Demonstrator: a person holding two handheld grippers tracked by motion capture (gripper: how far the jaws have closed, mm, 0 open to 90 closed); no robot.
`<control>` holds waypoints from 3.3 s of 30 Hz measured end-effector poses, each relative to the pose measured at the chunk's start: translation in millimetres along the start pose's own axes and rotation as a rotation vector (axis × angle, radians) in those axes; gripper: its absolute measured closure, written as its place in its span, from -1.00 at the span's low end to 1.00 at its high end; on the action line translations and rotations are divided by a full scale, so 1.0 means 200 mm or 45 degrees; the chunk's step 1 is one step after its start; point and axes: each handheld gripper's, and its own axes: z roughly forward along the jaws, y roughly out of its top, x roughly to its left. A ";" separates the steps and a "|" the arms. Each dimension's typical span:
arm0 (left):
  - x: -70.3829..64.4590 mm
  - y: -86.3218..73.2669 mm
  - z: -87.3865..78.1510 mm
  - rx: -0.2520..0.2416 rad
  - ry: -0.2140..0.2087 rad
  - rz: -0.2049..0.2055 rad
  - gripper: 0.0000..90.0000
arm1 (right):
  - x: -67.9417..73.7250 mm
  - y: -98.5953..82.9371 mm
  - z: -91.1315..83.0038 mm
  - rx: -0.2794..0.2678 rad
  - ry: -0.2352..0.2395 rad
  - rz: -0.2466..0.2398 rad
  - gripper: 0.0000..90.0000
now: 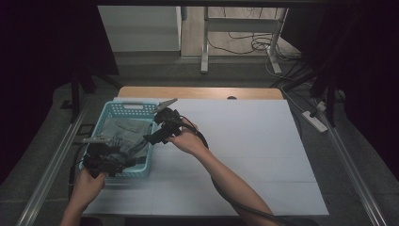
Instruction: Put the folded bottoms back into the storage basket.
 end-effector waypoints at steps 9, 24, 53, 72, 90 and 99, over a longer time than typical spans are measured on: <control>-0.03 -0.07 -0.04 -0.005 -0.004 0.001 -1.00 | 0.02 -0.03 0.00 -0.014 0.021 0.008 -0.96; -0.11 -0.16 -0.08 0.010 -0.013 0.019 -1.00 | 0.05 -0.09 -0.03 -0.010 0.047 0.000 -0.96; -0.16 -0.31 -0.16 0.040 0.009 0.034 -1.00 | 0.10 -0.16 -0.16 -0.006 0.063 -0.017 -0.97; -0.14 -0.31 -0.16 0.027 -0.046 0.023 -1.00 | 0.09 -0.27 -0.29 -0.023 0.075 0.012 -0.97; -0.15 -0.31 -0.16 0.042 -0.039 0.043 -1.00 | 0.07 -0.43 -0.38 -0.019 0.045 0.031 -0.97; -0.15 -0.31 -0.15 0.047 -0.034 0.049 -1.00 | 0.10 -0.47 -0.45 -0.009 0.051 0.024 -0.97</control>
